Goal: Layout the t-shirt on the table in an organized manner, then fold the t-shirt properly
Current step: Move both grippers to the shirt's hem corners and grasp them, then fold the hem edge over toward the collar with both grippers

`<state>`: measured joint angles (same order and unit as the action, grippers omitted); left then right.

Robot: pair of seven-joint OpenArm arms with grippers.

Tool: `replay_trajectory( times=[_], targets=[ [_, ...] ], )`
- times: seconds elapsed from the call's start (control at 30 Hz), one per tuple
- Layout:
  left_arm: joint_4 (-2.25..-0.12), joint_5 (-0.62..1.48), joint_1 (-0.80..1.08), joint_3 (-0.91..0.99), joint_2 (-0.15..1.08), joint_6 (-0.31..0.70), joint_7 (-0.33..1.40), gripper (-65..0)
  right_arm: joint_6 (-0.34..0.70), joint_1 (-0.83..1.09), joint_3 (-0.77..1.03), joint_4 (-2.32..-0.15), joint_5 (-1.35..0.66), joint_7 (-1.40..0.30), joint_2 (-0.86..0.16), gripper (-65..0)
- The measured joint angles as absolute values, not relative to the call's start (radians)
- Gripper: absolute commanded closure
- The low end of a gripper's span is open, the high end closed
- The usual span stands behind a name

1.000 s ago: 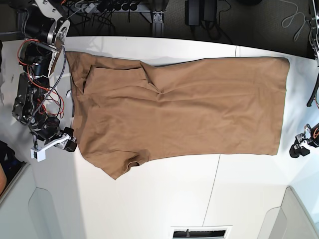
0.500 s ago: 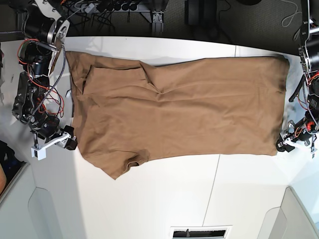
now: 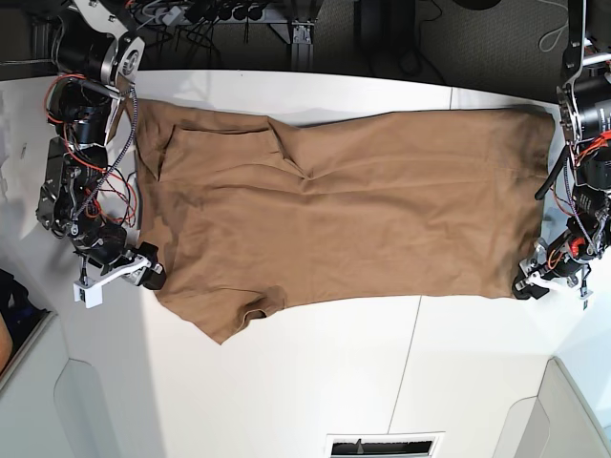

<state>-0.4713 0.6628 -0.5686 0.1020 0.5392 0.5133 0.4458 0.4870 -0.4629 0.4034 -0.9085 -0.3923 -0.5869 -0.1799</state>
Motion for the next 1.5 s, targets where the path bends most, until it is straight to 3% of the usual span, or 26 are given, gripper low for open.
replay_trajectory(
  times=[0.5,0.67,0.8,0.9,0.93,1.03,1.13,1.3,1.5],
  targets=[
    [-0.471,0.648,-0.571,0.102,0.537,0.513,0.448,-30.3,0.49,-0.466,0.403,-0.908,-0.384,-0.547,-0.165,-30.3],
    [-0.471,0.636,-0.572,0.102,0.537,0.514,0.456,-29.3,0.485,-0.478,0.366,-0.908,-0.342,-0.54,-0.164,-12.7],
    [-0.472,0.625,-0.571,0.102,0.537,0.514,0.465,-12.5,0.486,-0.474,0.304,-0.908,-0.322,-0.539,-0.164,0.0],
    [-0.472,0.619,-0.571,0.102,0.536,0.513,0.474,-0.8,0.486,-0.477,0.27,-0.908,-0.305,-0.538,-0.163,0.0],
    [-0.472,0.616,-0.571,0.102,0.535,0.514,0.474,0.0,0.487,-0.477,0.264,-0.908,-0.302,-0.538,-0.163,0.0],
    [-0.472,0.614,-0.572,0.102,0.537,0.523,0.475,0.0,0.513,-0.477,0.263,-0.913,-0.307,-0.539,-0.164,0.0],
    [-0.474,0.623,-0.573,0.101,0.554,0.678,0.547,0.0,0.513,-0.474,0.263,-0.949,-0.313,-0.55,-0.164,0.0],
    [-0.538,0.844,-0.563,0.1,0.597,0.683,0.738,0.0,0.525,-0.437,0.261,-1.102,-0.317,-0.607,-0.169,0.0],
    [-0.616,0.957,-0.503,0.099,0.667,0.683,0.872,0.0,0.529,-0.321,0.262,-1.262,-0.388,-0.665,-0.226,0.0]
  ],
)
